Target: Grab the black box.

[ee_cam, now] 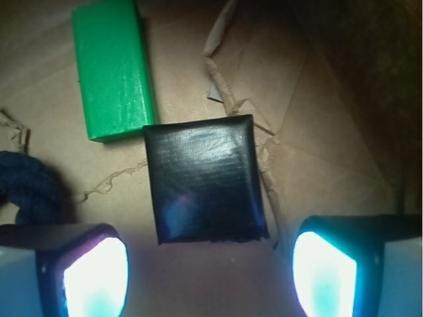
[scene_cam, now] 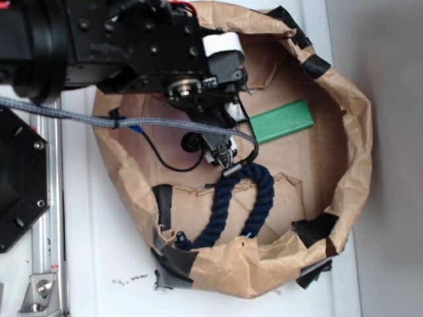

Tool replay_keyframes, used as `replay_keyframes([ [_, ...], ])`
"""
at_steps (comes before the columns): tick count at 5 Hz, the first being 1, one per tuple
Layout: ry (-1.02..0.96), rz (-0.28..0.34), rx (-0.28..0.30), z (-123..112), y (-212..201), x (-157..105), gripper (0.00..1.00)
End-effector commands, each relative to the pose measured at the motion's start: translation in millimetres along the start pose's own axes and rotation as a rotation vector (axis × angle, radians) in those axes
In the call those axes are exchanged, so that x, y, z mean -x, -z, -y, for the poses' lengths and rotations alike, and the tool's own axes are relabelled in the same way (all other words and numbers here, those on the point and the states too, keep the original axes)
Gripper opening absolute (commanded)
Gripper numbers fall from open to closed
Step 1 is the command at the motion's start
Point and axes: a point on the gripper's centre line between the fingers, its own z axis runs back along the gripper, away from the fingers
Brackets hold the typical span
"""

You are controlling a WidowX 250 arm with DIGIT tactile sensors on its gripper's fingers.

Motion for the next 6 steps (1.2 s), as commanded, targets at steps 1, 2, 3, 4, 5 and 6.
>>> replay_keyframes([
  [1,-0.024,-0.030,-0.019,-13,24,-22,1.00],
  [2,-0.016,-0.064,-0.023,-10,39,-23,1.00],
  [3,-0.021,-0.075,-0.014,-11,41,-23,1.00],
  [4,-0.048,-0.071,-0.013,-13,41,-21,0.00],
  [5,-0.051,-0.065,-0.015,-13,40,-21,0.00],
  [6,-0.061,-0.048,-0.005,-14,29,-18,0.00],
])
